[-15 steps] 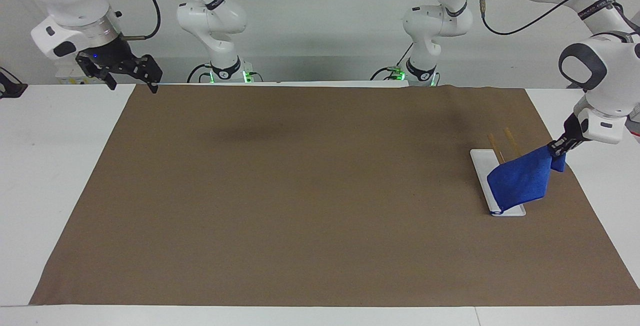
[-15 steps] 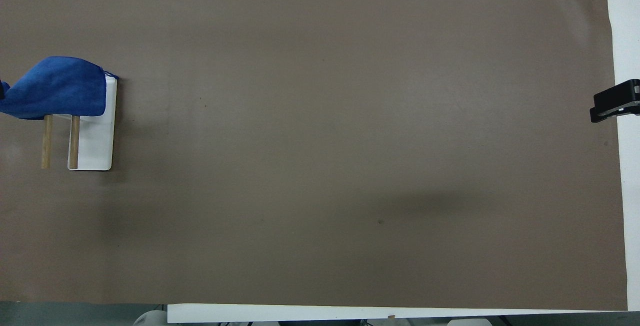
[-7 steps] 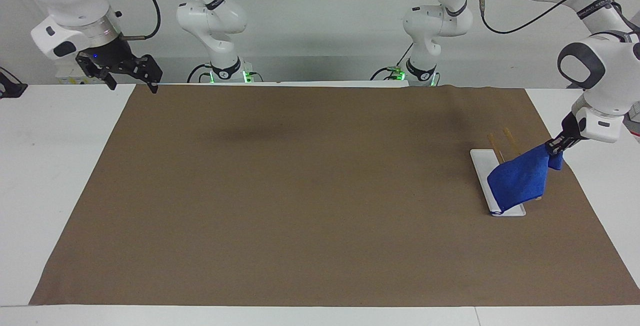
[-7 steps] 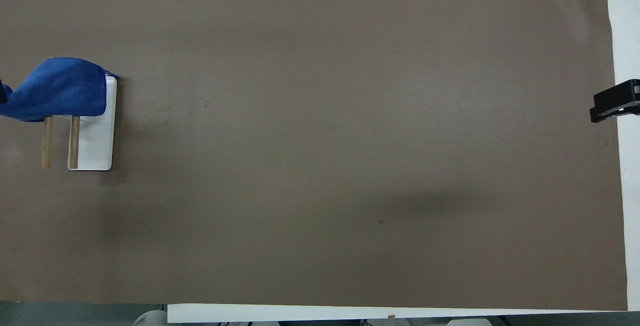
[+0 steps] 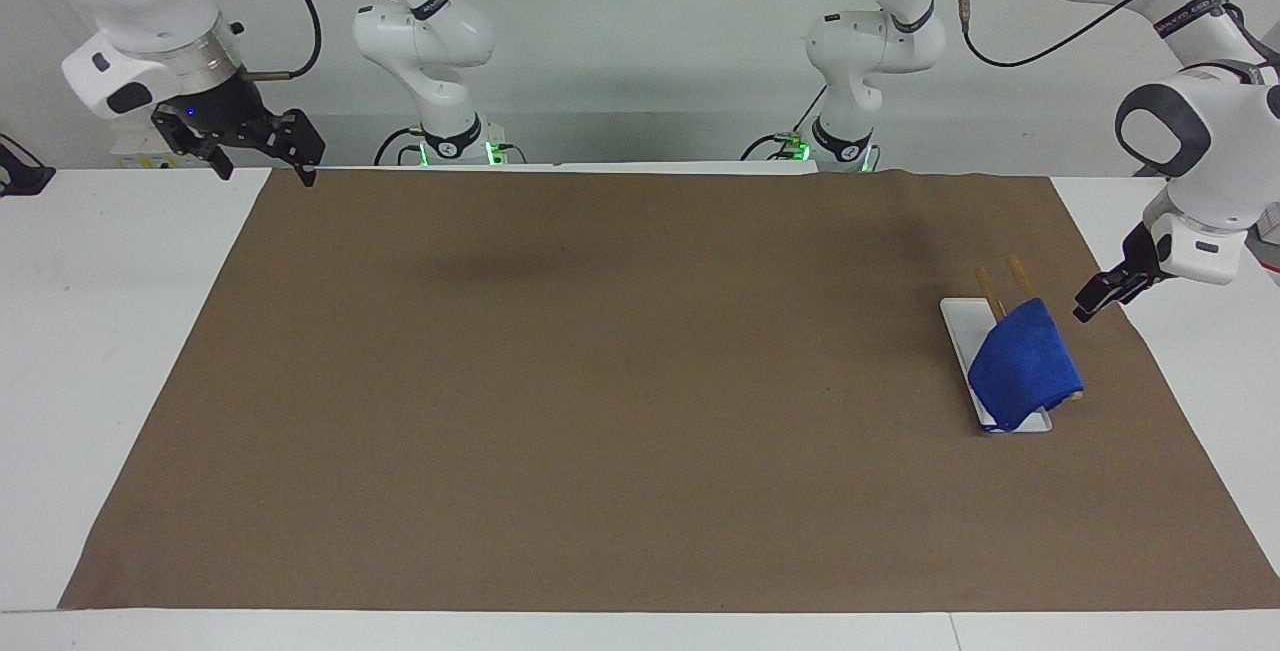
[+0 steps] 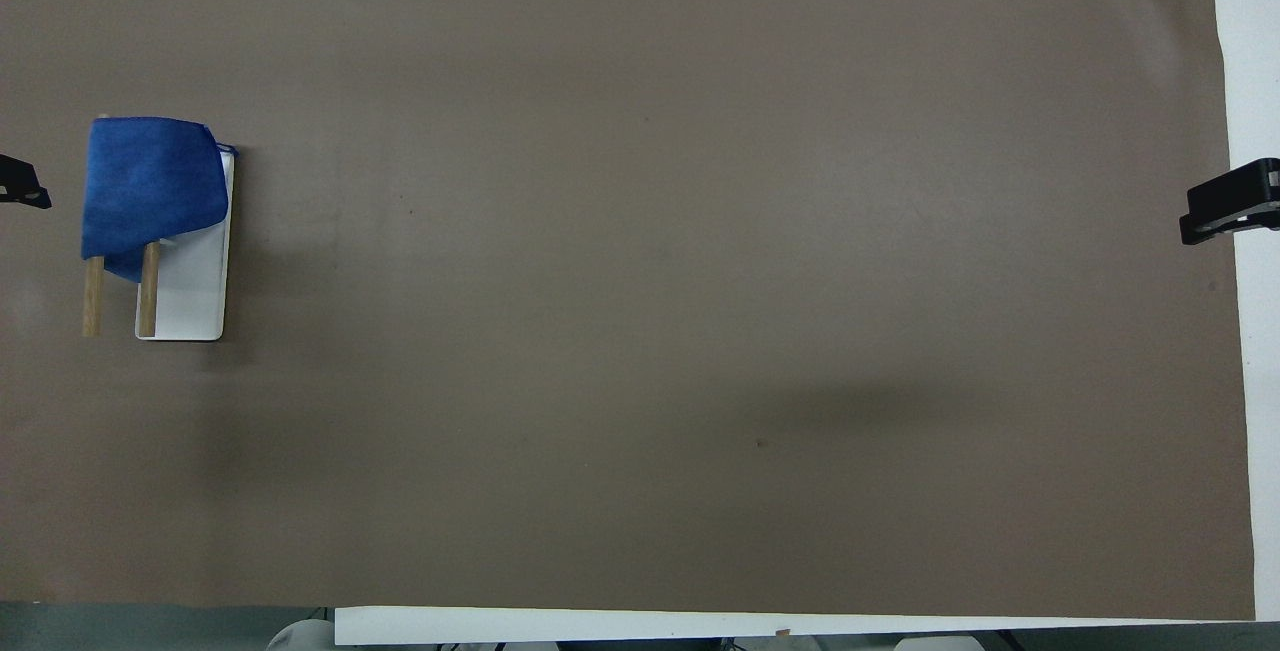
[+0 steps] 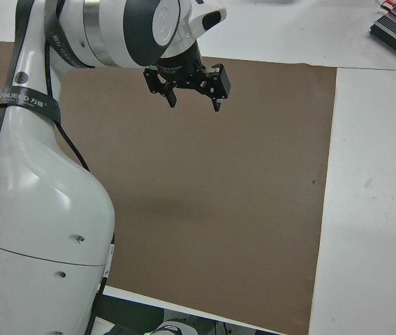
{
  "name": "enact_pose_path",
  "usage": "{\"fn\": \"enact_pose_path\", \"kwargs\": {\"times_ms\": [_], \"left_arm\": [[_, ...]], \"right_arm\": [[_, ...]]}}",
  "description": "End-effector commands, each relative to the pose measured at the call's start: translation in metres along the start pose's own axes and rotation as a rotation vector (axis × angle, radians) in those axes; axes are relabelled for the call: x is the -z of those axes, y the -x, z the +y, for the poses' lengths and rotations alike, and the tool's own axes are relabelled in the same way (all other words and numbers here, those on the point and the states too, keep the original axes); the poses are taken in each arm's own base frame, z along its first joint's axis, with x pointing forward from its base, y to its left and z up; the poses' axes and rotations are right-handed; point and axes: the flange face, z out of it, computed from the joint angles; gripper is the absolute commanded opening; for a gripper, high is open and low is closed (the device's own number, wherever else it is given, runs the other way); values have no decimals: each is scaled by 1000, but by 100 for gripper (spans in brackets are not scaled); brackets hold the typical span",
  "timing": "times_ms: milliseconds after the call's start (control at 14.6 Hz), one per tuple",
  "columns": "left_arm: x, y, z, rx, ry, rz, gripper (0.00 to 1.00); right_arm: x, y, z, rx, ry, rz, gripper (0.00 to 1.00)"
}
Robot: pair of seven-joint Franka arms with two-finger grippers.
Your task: Right arm passes towel to left arm to hang
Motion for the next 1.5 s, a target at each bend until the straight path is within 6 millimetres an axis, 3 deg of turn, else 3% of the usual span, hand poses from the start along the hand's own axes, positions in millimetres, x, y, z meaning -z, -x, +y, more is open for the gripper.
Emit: {"fn": "enact_pose_path", "kwargs": {"times_ms": [0, 137, 273, 342, 478, 615, 820, 1435], "left_arm": [[18, 0, 5, -21, 19, 5, 98], [30, -2, 17, -46, 21, 4, 98], [50, 0, 43, -92, 25, -12, 98], [66, 2, 65, -129, 30, -18, 98], [79, 10, 104, -187, 38, -32, 98], [86, 20, 123, -218, 43, -51, 98], [117, 34, 151, -168, 38, -88, 98], [124, 42, 173, -295, 39, -79, 98]], "right_arm": [[-1, 5, 1, 17, -19, -8, 100], [-1, 5, 1, 17, -17, -8, 100], [-1, 5, 1, 17, -17, -8, 100], [-1, 5, 1, 17, -17, -9, 100], [-1, 5, 1, 17, -19, -8, 100], [-1, 5, 1, 17, -19, -8, 100], [-1, 5, 1, 17, -19, -8, 100], [-1, 5, 1, 17, -19, -8, 100]]}}
